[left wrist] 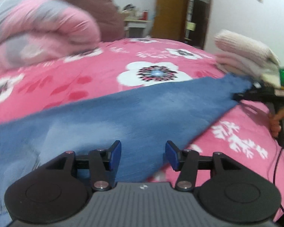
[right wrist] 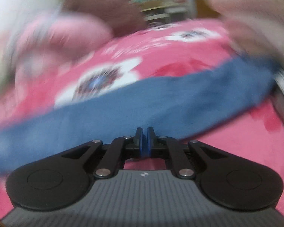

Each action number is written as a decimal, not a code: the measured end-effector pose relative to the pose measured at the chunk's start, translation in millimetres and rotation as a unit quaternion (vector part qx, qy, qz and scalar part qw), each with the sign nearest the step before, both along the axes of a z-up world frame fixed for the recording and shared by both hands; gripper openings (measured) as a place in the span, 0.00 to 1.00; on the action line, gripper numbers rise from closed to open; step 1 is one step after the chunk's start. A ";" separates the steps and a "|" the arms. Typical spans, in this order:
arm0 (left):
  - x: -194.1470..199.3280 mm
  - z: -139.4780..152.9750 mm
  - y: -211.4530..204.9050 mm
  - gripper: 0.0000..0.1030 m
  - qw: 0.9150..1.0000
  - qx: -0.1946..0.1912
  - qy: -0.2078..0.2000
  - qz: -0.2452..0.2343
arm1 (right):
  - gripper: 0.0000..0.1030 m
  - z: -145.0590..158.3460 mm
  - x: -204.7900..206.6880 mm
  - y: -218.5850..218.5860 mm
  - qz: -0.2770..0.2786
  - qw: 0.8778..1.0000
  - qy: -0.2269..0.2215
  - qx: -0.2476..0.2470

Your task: Fold clothes

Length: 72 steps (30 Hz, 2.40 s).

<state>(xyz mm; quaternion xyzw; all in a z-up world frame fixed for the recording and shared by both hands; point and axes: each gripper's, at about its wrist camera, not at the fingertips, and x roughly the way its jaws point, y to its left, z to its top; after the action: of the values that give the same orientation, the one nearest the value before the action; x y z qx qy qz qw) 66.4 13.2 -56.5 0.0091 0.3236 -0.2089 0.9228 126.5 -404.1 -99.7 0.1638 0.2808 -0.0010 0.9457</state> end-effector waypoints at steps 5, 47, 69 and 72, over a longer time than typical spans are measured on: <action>-32.5 12.6 37.6 0.58 0.997 -0.070 0.000 0.042 | 0.05 -11.1 -14.7 -38.1 -0.059 0.996 -0.028 0.060; -88.6 -39.6 265.1 0.70 0.793 -0.413 0.070 0.443 | 0.45 -25.9 -54.5 -50.7 -0.096 0.978 -0.075 0.170; -72.6 -37.9 275.8 0.37 0.792 -0.386 -0.001 0.473 | 0.49 -24.1 -52.3 -48.1 -0.093 0.980 -0.071 0.162; -73.8 -36.5 286.2 0.36 0.789 -0.400 -0.006 0.466 | 0.49 -23.2 -51.4 -46.0 -0.095 0.981 -0.067 0.155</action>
<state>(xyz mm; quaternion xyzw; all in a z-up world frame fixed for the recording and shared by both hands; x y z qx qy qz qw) -7.3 299.4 -93.0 -0.5120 0.1705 0.1358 0.8308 75.1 -450.1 -122.9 0.3342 0.1971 -0.0358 0.9210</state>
